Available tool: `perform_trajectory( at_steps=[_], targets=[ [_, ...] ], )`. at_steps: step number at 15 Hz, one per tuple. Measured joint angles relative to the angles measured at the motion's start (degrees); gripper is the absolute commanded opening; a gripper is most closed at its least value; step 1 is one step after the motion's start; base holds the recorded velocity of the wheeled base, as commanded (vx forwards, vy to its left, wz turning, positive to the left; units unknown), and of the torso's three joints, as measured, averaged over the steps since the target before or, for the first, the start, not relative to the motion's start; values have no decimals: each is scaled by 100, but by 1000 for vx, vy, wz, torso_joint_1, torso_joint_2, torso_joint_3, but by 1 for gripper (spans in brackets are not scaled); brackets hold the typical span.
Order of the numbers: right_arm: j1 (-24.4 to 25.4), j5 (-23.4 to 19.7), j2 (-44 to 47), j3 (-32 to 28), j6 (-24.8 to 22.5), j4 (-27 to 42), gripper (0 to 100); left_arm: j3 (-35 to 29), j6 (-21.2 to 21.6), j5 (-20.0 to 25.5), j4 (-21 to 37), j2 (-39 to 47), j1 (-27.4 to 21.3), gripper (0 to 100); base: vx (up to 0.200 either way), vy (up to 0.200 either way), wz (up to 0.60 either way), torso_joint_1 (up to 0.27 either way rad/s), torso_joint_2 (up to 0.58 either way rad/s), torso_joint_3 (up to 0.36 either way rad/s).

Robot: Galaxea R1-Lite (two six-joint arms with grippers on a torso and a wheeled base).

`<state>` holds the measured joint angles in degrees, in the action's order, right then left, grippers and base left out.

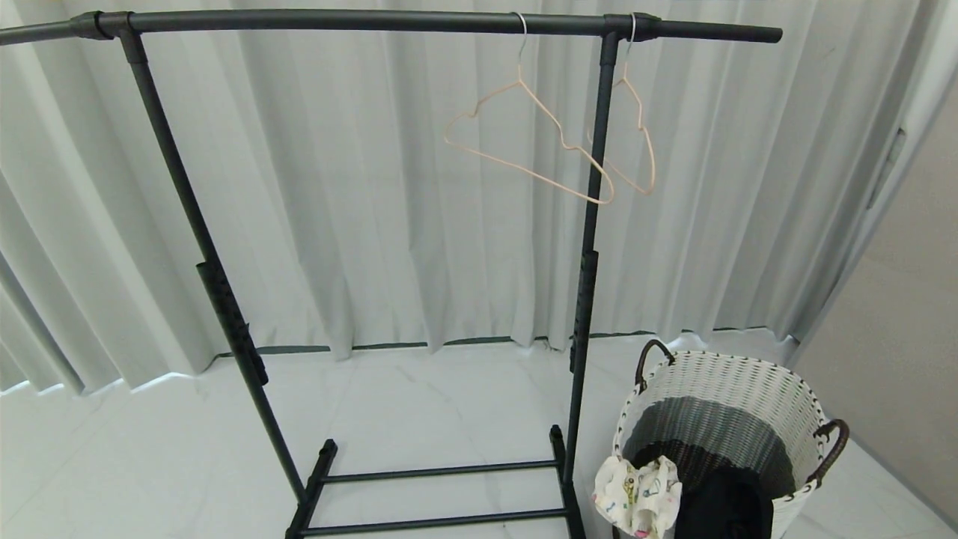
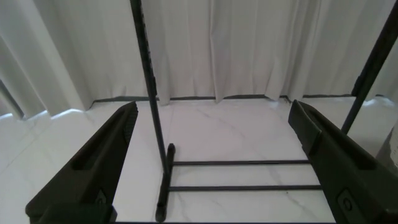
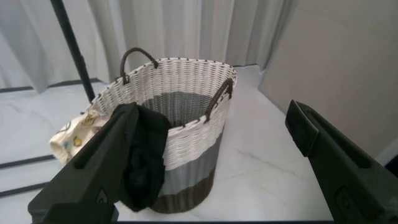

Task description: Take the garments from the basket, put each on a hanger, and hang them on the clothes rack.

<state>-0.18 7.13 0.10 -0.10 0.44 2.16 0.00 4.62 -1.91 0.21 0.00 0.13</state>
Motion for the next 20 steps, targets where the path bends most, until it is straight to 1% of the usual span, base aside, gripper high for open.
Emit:
perform_trajectory(
  at_steps=[1, 3, 5, 7, 9, 12, 15, 17, 19, 20],
  targets=[
    [-4, 0, 0, 0, 18, 0, 100, 0, 2, 2, 1, 0, 0, 100, 0, 0, 0, 0, 0, 0],
    [2, -7, -2, 0, 229, -11, 100, 0, -2, 2, -5, 0, 2, 100, 0, 0, 0, 0, 0, 0],
    [5, -243, 11, -127, 319, 0, 100, 0, 20, 0, -2, 0, 2, 100, 0, 0, 0, 0, 0, 0],
    [87, -486, 227, -627, 391, 118, 100, 0, 27, 0, -2, 0, 0, 100, 0, 0, 0, 0, 0, 0],
    [274, -596, 858, -1123, 163, 330, 100, 0, 27, 2, -2, 0, 2, 100, 0, 0, 0, 0, 0, 0],
    [677, -670, 2567, -1635, -482, 512, 100, 0, 30, 2, -2, 0, 2, 100, 0, 0, 0, 0, 0, 0],
    [928, -697, 4673, -1993, -1431, 519, 100, 0, 30, 2, -5, 0, 2, 100, 0, 0, 0, 0, 0, 0],
    [1020, -695, 6051, -2176, -2198, 356, 100, 0, 28, 2, -2, 0, 2, 100, 0, 0, 0, 0, 0, 0],
    [1059, -664, 7313, -2292, -2994, 7, 100, 0, 28, 2, -2, 0, 2, 100, 0, 0, 0, 0, 0, 0],
    [1065, -640, 7865, -2336, -3300, -236, 100, 0, 30, 2, -2, 0, 2, 100, 0, 0, 0, 0, 0, 0]
  ],
)
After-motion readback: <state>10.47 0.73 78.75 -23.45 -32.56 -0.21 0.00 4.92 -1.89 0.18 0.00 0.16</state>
